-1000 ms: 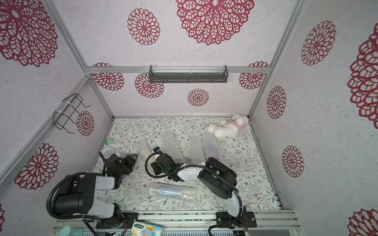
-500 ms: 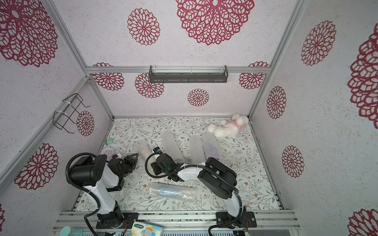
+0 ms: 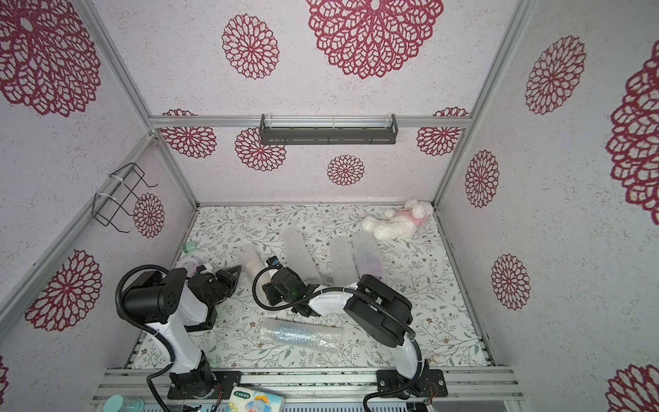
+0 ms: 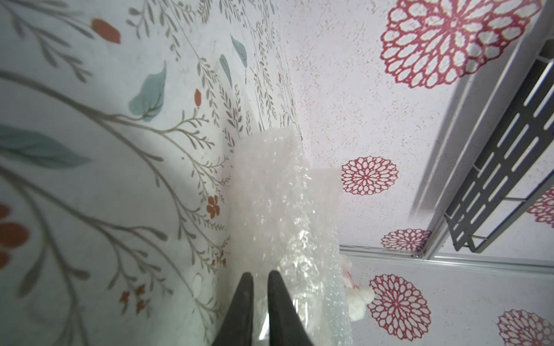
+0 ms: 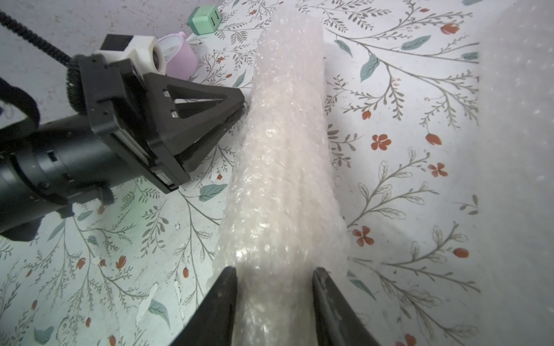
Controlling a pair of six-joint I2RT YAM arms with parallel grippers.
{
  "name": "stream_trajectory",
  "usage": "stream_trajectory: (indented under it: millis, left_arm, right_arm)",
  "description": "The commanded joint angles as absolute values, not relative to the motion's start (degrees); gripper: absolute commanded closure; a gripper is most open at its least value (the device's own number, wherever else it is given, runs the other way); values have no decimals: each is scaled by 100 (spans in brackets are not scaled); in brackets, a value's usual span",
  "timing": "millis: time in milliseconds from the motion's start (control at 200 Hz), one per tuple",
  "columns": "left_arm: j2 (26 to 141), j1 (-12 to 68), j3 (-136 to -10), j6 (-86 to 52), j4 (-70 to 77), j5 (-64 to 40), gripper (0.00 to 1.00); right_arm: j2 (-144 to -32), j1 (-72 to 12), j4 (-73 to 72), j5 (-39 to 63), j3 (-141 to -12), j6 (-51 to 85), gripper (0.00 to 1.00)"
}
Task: Unwrap the vase from the bubble wrap
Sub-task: Unwrap the bubble wrap at the center of the board.
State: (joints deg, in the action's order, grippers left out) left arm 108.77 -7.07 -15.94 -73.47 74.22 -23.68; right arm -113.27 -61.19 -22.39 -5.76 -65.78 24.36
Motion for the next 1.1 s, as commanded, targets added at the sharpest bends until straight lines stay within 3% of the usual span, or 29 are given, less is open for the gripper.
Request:
stream_trajectory:
  millis: [0, 335, 675, 1096]
  left_arm:
    - [10790, -728, -1587, -7444, 7546, -2454, 99]
    - [9665, -728, -1572, -7255, 6416, -2382, 100]
    - [8153, -721, -2209, -6630, 3994, -2304, 100]
    - [8493, -535, -3193, -6339, 2956, -2409, 100]
  right_arm:
    - [-11442, -6128, -2066, -694, -6717, 2303, 56]
    - [-11510, -6126, -1991, -742, -6775, 2268, 57]
    - [-11594, -6170, -1793, -894, -6903, 2102, 56]
    - [-11546, -6241, -1611, -1072, -7025, 1931, 56]
